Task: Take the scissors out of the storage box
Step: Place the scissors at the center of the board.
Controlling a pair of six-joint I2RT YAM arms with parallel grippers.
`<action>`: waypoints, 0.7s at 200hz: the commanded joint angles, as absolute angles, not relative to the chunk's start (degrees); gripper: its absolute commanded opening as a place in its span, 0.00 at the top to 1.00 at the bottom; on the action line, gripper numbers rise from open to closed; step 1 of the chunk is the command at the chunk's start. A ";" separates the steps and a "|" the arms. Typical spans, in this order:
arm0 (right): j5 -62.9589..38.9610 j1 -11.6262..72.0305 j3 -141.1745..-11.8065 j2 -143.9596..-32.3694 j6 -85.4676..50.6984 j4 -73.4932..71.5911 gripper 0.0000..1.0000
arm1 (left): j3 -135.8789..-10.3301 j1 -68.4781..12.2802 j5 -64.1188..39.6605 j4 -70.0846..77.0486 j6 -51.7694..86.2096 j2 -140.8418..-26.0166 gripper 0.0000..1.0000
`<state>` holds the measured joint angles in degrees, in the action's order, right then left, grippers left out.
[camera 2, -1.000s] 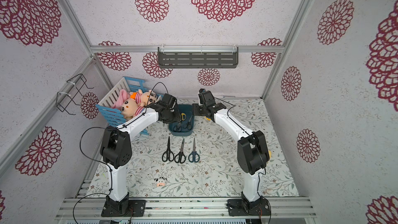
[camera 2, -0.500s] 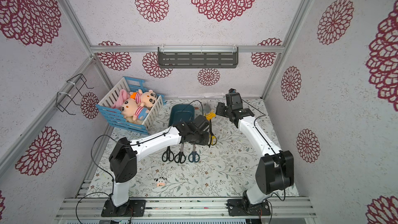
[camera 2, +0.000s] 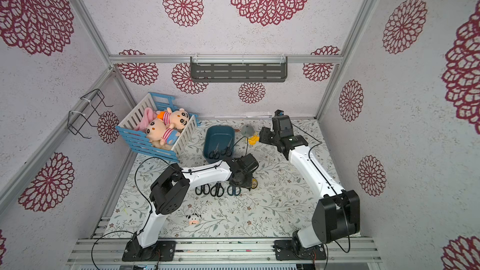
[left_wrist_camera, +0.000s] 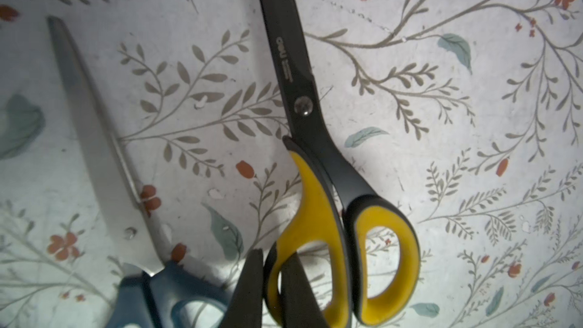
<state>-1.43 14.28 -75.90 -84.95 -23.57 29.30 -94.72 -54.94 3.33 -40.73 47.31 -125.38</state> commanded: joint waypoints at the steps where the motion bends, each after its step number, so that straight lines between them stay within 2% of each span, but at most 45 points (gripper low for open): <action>1: -2.14 14.55 -77.25 -84.28 -23.58 27.78 0.39 | -95.18 -55.90 4.09 -41.33 46.26 -126.08 1.00; 74: -2.41 14.94 -78.57 -86.22 -23.90 27.17 0.38 | -96.42 -55.90 3.84 -44.35 43.95 -127.79 1.00; 107: -2.54 14.94 -79.21 -87.06 -23.90 27.07 0.38 | -96.42 -55.90 5.17 -45.50 44.38 -127.15 0.91; 126: -2.72 14.94 -79.74 -87.53 -23.85 26.99 0.38 | -96.17 -55.89 5.94 -45.90 44.23 -126.53 0.81; 140: -2.75 15.03 -80.19 -87.80 -23.88 26.90 0.38 | -96.20 -55.90 5.93 -45.88 43.96 -126.30 0.81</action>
